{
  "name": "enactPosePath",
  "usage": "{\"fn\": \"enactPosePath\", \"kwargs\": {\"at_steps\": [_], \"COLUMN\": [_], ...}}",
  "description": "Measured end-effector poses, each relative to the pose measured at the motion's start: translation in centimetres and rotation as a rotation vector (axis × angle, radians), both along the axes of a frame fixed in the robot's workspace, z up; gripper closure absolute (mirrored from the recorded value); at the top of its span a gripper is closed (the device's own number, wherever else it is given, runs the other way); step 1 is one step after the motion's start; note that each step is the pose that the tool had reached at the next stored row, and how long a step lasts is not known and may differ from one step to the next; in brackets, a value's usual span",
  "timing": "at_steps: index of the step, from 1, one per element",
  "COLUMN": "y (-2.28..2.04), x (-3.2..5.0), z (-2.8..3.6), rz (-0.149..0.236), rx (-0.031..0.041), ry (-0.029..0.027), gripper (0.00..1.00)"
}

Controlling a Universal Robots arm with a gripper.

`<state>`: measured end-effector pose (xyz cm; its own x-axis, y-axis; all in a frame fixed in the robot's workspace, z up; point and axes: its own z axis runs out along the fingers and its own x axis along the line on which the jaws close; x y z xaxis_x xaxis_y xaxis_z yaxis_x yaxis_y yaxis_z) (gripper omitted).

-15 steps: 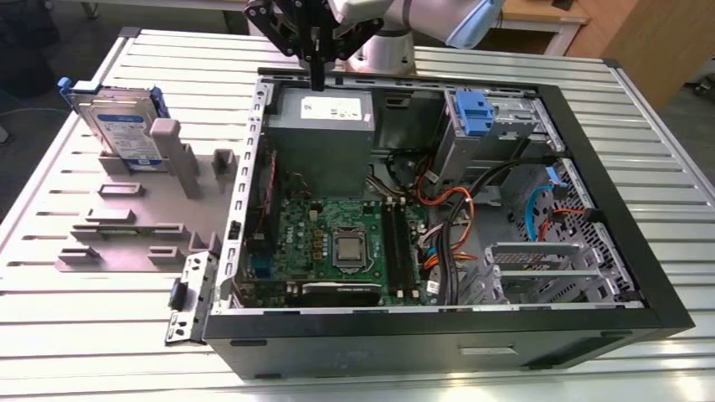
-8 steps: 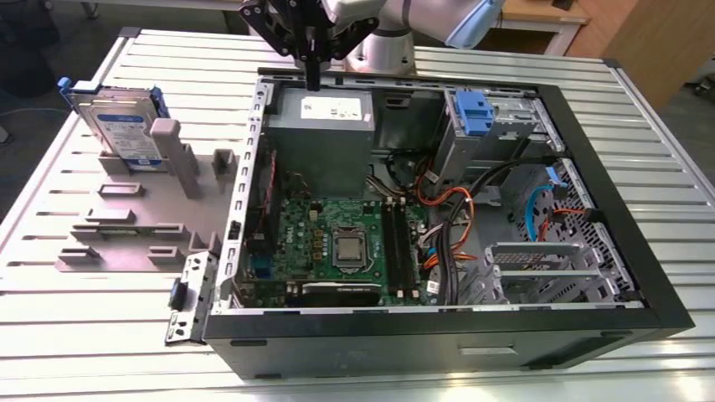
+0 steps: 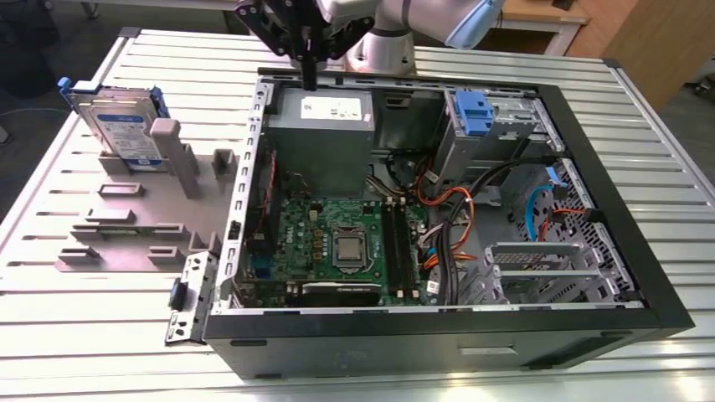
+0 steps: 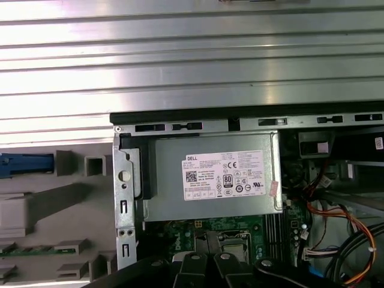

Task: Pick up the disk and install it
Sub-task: 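Reach for the disk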

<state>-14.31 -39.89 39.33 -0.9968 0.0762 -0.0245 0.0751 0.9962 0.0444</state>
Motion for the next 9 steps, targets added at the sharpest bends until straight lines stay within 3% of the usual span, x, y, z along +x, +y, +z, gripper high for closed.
{"fn": "enactPosePath", "kwargs": {"at_steps": [9], "y": [0.0], "x": [-0.48], "z": [0.0], "rz": [0.0], "rx": [0.0], "ry": [0.0], "gripper": [0.89]}}
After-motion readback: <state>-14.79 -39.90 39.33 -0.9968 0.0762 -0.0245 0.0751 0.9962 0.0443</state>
